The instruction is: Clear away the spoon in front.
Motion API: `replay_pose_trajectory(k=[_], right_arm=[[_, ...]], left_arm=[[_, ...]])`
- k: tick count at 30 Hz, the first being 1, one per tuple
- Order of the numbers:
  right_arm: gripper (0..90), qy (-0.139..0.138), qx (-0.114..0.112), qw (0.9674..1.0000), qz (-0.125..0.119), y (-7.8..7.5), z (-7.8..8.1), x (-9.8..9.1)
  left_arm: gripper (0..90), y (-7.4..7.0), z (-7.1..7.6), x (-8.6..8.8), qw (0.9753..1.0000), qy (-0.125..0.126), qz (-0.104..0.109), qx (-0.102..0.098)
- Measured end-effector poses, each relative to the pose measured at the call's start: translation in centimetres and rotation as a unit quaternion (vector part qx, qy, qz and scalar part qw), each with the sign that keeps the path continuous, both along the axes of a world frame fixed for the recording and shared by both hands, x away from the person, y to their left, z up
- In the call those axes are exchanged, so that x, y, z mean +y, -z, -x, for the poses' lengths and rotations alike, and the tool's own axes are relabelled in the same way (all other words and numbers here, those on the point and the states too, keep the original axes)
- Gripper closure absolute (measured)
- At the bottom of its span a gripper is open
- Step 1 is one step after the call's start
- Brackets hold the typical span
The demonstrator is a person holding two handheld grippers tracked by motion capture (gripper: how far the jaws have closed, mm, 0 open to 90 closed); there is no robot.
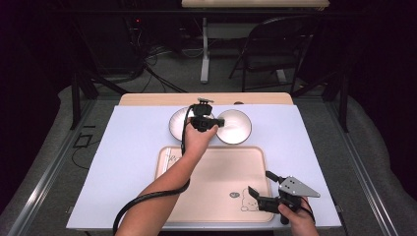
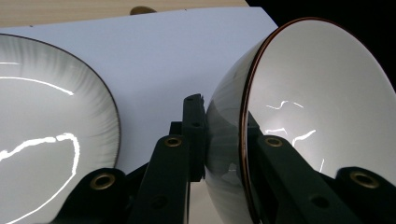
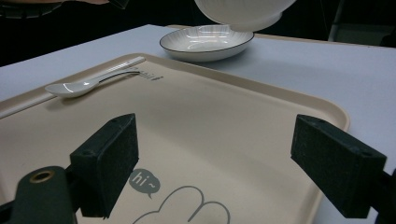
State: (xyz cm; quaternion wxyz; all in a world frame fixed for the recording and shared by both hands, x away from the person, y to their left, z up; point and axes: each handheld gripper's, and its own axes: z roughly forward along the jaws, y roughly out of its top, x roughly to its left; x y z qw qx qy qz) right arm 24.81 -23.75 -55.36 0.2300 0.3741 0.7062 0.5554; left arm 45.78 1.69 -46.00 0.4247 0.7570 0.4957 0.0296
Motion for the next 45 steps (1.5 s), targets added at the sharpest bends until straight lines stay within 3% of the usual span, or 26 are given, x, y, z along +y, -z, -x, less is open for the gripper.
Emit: replay_pose_trajectory(k=[6,11,12,26,37,45], right_arm=[[14.3,0.001,0.001,1.0,0.0,0.0,0.0,0.0],[14.3,0.001,0.001,1.0,0.0,0.0,0.0,0.0],[14.3,0.001,0.001,1.0,0.0,0.0,0.0,0.0],[14.2,0.001,-0.001,1.0,0.0,0.0,0.0,-0.1],[14.3,0.0,-0.002,1.0,-0.001,-0.1,0.0,-0.1],[14.2,-0.001,-0.004,1.0,0.002,-0.1,0.0,-0.1]], left_arm=[[80.3,0.8,0.2,-1.4,0.9999,0.013,0.001,0.01],[80.4,0.8,0.2,-1.4,0.9999,0.013,0.001,0.01],[80.4,1.2,0.3,-2.7,0.9996,0.021,-0.004,0.018],[80.4,3.9,0.8,-5.7,0.998,0.043,-0.004,0.047],[80.4,6.1,0.8,-6.7,0.9963,0.048,-0.011,0.07],[80.3,6.8,0.9,-6.9,0.995,0.049,-0.023,0.084]])
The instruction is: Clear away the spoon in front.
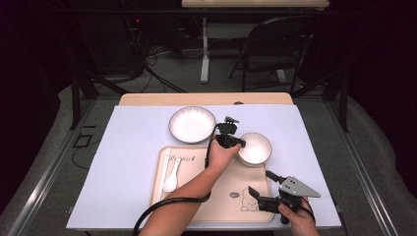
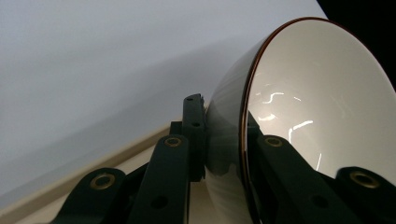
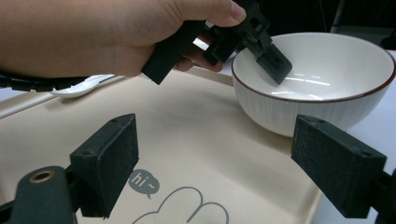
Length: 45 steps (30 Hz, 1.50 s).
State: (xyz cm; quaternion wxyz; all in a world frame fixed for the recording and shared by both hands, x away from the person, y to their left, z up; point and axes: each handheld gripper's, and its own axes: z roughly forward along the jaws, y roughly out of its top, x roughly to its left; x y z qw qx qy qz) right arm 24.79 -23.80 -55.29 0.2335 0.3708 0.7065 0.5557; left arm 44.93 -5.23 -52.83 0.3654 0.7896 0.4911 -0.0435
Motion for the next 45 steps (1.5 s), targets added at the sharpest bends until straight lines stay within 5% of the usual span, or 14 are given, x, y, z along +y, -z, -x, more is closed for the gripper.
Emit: replay_pose_trajectory(k=[5,14,23,45], right_arm=[[14.3,-0.001,-0.003,1.0,0.003,0.0,0.0,0.1],[14.3,-0.001,-0.002,1.0,0.003,0.0,0.0,0.0],[14.3,-0.002,-0.002,1.0,0.002,0.0,0.0,0.1],[14.3,-0.001,-0.001,1.0,0.003,0.1,-0.1,0.1]], left_arm=[[80.0,0.7,-0.3,0.3,0.9997,-0.007,0.011,0.018],[77.2,0.7,-0.3,0.0,0.9998,-0.007,0.009,0.014],[54.5,0.8,-0.4,0.8,0.9986,-0.023,0.047,-0.004],[41.1,-1.3,0.2,1.2,0.9978,-0.014,0.032,-0.056]])
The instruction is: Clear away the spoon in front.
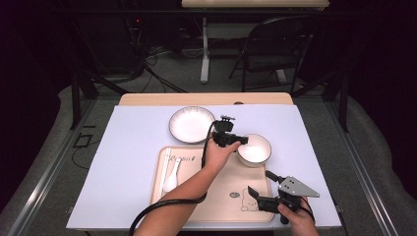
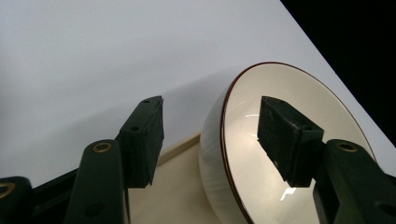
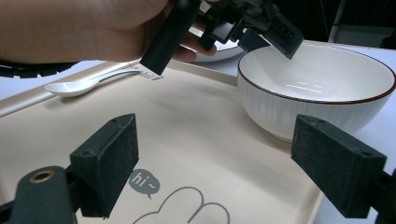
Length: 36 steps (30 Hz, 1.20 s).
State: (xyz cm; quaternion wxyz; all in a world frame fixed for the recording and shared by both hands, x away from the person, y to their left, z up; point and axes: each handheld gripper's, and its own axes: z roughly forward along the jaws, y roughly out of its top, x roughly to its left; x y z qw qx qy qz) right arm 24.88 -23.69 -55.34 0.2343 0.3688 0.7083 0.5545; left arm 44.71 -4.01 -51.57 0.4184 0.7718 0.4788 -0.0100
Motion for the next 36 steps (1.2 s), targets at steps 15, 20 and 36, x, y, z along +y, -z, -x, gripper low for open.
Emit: replay_pose_trajectory(k=[15,20,36], right_arm=[[14.2,0.002,0.003,1.0,-0.001,0.0,0.0,0.0],[14.2,0.003,0.003,1.0,0.0,0.0,0.0,-0.1],[14.3,0.005,0.002,1.0,0.003,0.0,0.0,0.0]], left_arm=[[41.0,-1.6,-0.5,2.0,0.9997,-0.018,0.0,-0.019],[41.0,-2.7,-0.6,3.5,0.9991,-0.027,-0.002,-0.032],[41.2,-4.5,-1.5,10.1,0.9947,-0.09,-0.004,-0.049]])
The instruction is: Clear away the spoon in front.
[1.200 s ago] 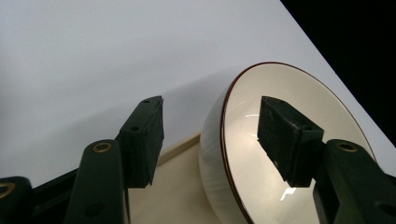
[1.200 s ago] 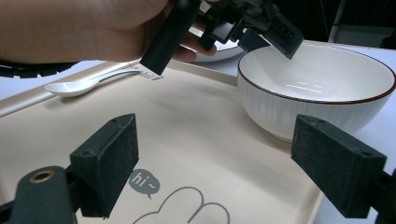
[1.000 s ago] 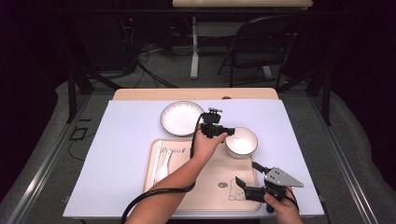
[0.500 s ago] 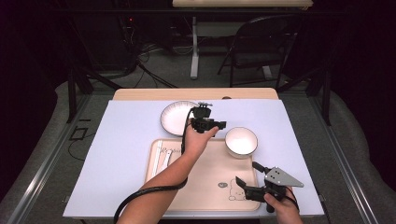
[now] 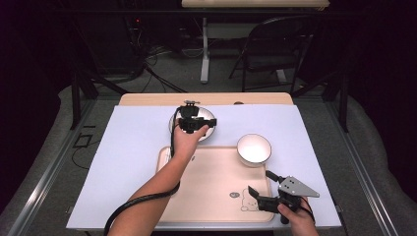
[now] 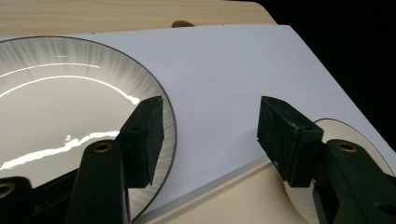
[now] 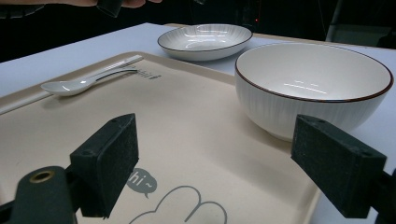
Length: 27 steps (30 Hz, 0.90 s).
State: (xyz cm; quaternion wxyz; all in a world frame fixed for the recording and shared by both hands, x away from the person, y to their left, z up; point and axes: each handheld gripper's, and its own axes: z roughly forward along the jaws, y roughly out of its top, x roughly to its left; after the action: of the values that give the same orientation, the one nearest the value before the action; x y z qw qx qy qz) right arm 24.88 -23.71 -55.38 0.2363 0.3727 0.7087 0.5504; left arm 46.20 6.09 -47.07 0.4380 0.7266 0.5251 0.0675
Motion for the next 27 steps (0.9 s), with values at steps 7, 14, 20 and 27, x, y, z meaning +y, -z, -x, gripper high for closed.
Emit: replay_pose_trajectory(k=[7,14,20,27], right_arm=[[14.3,0.0,0.0,1.0,0.0,0.0,0.0,0.0],[14.3,0.001,0.0,1.0,0.0,0.0,0.0,0.0],[14.3,0.001,0.0,1.0,0.0,0.0,0.0,0.0],[14.3,0.0,-0.001,1.0,0.001,0.0,0.0,0.0]], left_arm=[[41.2,0.1,-0.3,1.7,0.9998,-0.019,0.001,0.001],[41.2,0.3,-0.8,3.5,0.9992,-0.04,0.0,0.002],[42.3,0.7,-1.0,4.6,0.9986,-0.051,0.002,0.011],[41.8,1.0,-1.6,6.2,0.9974,-0.071,-0.001,0.014]])
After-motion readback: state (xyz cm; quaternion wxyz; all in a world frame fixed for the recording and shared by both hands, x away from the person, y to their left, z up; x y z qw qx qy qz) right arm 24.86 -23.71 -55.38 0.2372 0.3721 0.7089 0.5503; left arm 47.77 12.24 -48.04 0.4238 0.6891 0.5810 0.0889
